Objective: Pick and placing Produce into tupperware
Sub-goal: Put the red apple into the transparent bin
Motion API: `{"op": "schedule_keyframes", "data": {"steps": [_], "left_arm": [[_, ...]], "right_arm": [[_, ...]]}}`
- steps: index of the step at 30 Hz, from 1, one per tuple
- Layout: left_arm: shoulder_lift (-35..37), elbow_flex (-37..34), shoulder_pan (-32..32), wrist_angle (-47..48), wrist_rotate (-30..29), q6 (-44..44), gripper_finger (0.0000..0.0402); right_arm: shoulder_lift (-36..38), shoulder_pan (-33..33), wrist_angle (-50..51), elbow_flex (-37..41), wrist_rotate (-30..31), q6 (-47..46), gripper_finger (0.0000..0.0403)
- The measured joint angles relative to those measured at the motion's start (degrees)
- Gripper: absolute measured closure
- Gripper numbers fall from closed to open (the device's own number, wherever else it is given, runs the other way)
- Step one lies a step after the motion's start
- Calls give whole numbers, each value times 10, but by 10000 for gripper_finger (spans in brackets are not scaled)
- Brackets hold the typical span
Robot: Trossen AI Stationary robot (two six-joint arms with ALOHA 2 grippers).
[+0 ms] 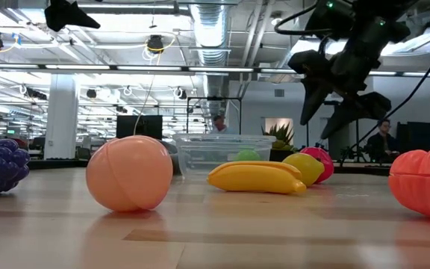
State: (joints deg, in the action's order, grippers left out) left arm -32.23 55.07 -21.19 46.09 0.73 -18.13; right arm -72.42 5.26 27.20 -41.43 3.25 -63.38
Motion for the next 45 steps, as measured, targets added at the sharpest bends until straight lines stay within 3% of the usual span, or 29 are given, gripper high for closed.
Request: {"op": "schedule_keyframes", "data": {"steps": [8,18,27,34,45], "left_arm": [[0,0,0,0,-1,8,84],[0,0,0,15,-2,12,84],[0,0,0,21,-1,12,84],[0,0,0,21,-1,12,84],[0,0,0,27,-1,7,84]], "right_arm": [[-1,-33,4,0,31,-47,147],[-59,-71,-38,-7,43,-67,147],[-109,-74,27,-46,41,-52,147],[-109,-67,-6,-55,42,-49,147],[-101,-63,-11,-56,52,92,147]]}}
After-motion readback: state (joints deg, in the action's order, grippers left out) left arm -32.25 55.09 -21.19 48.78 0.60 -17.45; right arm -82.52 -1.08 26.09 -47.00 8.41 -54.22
